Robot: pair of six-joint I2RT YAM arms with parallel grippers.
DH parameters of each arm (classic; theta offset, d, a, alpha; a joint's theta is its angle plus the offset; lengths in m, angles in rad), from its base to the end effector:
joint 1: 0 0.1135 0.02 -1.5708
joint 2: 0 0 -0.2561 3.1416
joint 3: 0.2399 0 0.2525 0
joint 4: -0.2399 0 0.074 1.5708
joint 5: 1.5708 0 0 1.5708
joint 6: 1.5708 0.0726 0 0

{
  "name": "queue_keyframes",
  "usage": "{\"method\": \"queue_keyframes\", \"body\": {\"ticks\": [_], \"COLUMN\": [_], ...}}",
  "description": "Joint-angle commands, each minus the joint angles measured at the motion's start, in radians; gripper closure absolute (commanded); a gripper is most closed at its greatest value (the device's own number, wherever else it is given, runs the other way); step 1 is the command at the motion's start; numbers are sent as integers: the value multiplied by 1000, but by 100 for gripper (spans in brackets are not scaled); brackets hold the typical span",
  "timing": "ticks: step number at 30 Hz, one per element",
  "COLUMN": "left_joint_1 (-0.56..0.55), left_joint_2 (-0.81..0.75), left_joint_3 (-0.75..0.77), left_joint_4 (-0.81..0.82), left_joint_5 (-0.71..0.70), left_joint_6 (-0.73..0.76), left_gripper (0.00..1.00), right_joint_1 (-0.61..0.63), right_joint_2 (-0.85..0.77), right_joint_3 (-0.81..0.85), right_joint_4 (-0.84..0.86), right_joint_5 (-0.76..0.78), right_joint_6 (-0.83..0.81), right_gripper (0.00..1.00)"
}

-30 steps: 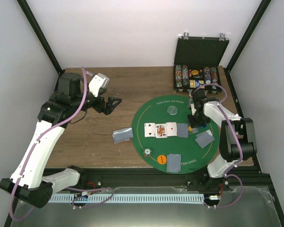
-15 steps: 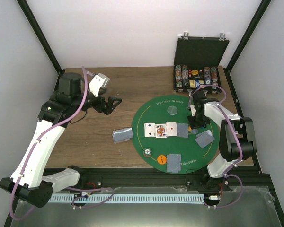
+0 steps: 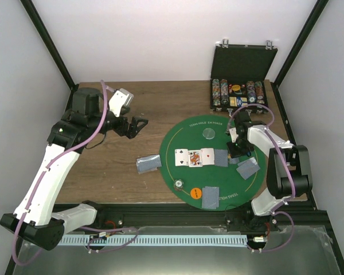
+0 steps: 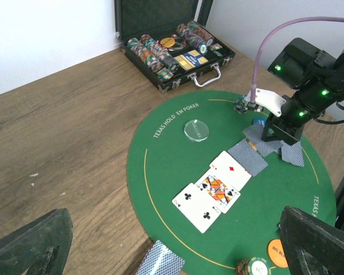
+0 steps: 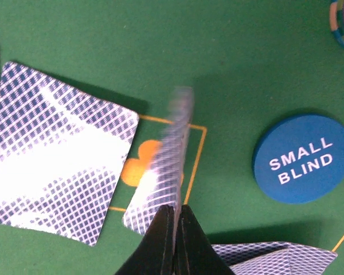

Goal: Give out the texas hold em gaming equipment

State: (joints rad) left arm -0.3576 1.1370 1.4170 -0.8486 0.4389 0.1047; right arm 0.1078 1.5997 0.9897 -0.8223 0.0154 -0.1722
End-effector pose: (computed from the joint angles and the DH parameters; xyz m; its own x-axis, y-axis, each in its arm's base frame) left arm 0.2227 -0.1161 0.3961 -0.4335 0.2630 -0.8620 0.7014 0.6990 -0.1395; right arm 0.2815 0.0293 0.1330 -0.9520 -0.2753 -0.1334 -0.2726 0.9613 -0.0387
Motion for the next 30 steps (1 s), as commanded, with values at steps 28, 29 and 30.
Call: {"method": "queue_keyframes", "body": {"ticks": [28, 29, 30], "left_joint_1": [6, 6, 6], "left_joint_2": [1, 1, 0], "left_joint_3": [19, 19, 19], "left_joint_4": [7, 7, 6], "left_joint_5": [26, 27, 27], "left_joint_6": [-4, -3, -5], "left_gripper": [0, 0, 1], "right_joint_1": [-1, -2, -2], "right_joint_2": [76, 80, 83], "right_joint_3": [53, 57, 59], "right_joint_4": [-40, -41, -43], "right_joint_5": [44, 44, 43], "right_joint_6": [42, 45, 47], "right_gripper": [99, 99, 99]}}
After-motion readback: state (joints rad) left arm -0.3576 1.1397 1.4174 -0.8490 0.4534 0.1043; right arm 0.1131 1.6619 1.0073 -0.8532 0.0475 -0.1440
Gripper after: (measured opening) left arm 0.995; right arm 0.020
